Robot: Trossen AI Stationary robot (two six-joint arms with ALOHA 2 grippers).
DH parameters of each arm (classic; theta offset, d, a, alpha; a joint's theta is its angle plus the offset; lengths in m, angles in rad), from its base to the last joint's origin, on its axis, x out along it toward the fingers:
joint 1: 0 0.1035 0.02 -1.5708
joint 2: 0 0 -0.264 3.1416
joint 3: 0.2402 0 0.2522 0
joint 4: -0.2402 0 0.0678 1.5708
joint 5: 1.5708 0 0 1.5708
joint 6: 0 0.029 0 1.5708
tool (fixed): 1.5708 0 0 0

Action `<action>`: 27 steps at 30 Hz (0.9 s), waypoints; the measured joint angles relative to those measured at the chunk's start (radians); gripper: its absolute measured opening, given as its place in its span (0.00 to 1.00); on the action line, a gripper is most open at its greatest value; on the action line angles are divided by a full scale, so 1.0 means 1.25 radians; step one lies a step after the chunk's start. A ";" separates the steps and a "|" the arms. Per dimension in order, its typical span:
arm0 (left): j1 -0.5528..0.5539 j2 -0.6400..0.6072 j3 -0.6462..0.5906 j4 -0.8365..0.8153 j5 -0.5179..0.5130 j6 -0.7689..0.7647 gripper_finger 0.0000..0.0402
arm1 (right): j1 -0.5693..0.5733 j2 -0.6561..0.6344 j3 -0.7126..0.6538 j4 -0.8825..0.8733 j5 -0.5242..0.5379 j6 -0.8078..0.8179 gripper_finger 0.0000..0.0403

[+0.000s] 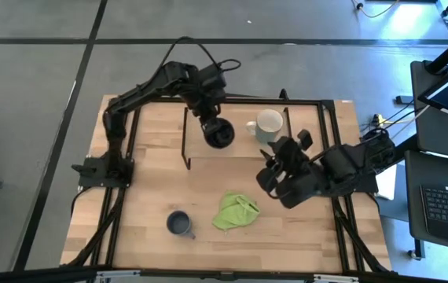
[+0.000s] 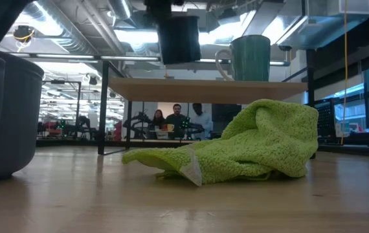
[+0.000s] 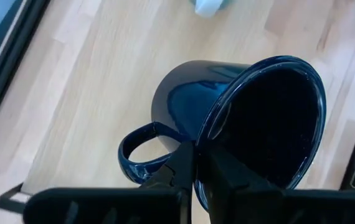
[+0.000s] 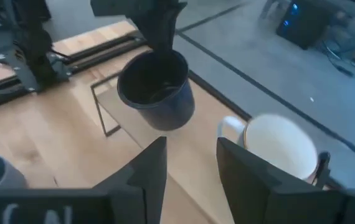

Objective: Stack small to large cups/mugs on shelf
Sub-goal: Put the dark blue mug on the shelf

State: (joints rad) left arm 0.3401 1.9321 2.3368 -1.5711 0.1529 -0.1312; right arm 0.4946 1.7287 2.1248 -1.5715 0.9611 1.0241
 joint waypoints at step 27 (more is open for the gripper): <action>0.120 0.103 0.004 0.100 0.125 -0.086 0.03 | 0.005 0.000 -0.158 0.153 0.059 0.207 0.35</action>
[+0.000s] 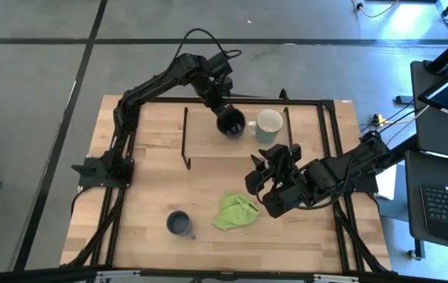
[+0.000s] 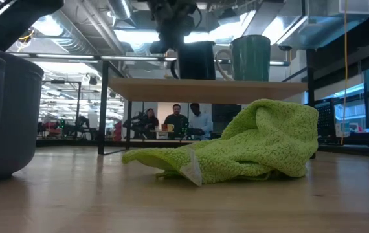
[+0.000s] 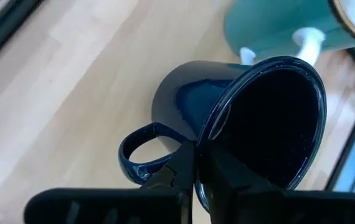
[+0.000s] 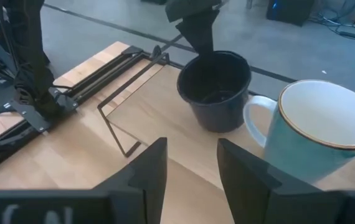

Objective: Stack small to large cups/mugs on shelf
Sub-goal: Put the dark blue mug on the shelf

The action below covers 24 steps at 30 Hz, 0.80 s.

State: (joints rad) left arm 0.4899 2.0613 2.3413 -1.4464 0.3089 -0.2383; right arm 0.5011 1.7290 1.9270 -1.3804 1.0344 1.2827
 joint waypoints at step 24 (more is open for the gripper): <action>-0.040 -0.001 0.000 -0.013 -0.017 -0.310 0.03 | -0.009 -0.008 0.024 -0.007 0.151 -0.008 0.35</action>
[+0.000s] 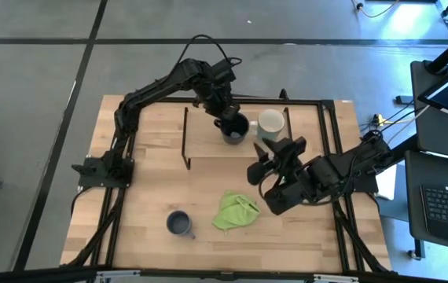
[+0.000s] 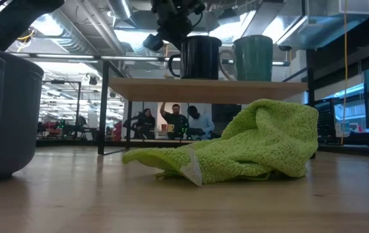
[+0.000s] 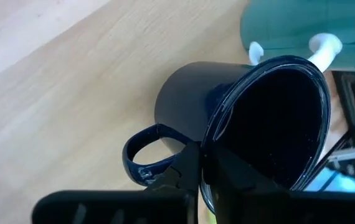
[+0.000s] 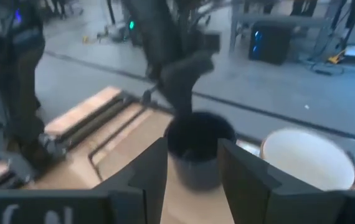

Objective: Stack small to large cups/mugs on shelf
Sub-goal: Put the dark blue mug on the shelf

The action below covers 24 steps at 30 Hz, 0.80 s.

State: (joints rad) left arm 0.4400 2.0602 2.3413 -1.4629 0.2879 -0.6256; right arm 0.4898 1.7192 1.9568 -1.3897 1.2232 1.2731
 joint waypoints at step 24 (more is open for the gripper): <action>-0.025 -0.001 -0.047 0.028 -0.071 -0.148 0.04 | -0.038 -0.207 0.026 -0.016 0.015 -0.285 0.35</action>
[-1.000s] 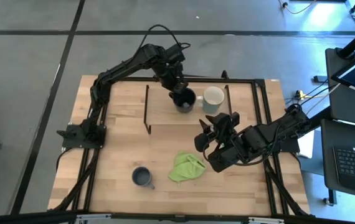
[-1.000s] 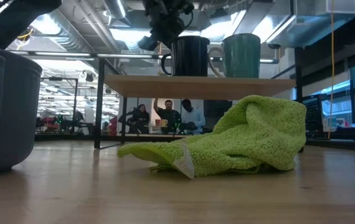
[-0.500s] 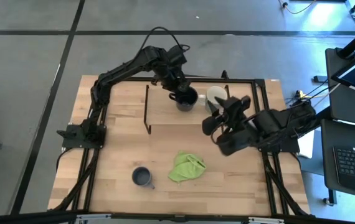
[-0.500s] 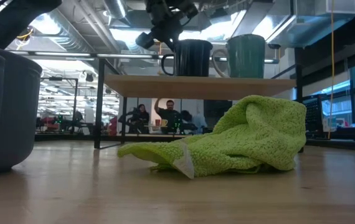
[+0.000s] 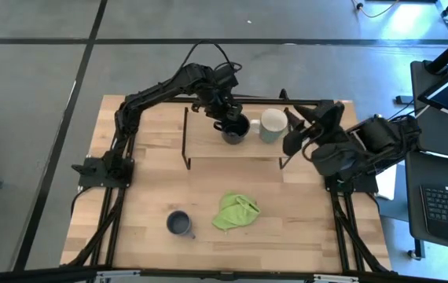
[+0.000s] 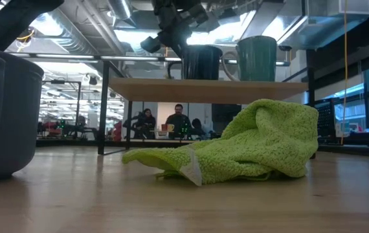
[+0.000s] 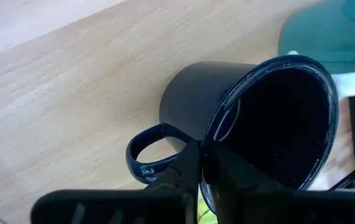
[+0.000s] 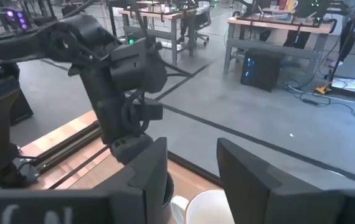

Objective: Stack small to large cups/mugs on shelf
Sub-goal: Put the dark blue mug on the shelf

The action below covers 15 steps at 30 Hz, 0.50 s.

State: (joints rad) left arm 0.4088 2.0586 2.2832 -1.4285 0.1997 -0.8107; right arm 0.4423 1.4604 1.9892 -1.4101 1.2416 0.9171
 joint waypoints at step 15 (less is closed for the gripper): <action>0.004 -0.009 -0.005 0.005 -0.005 -0.023 0.14 | -0.005 -0.007 0.000 0.000 0.033 -0.075 0.35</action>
State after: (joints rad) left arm 0.4141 2.0472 2.2768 -1.4228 0.1936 -0.8391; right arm 0.4367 1.4513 1.9888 -1.4097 1.2828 0.8237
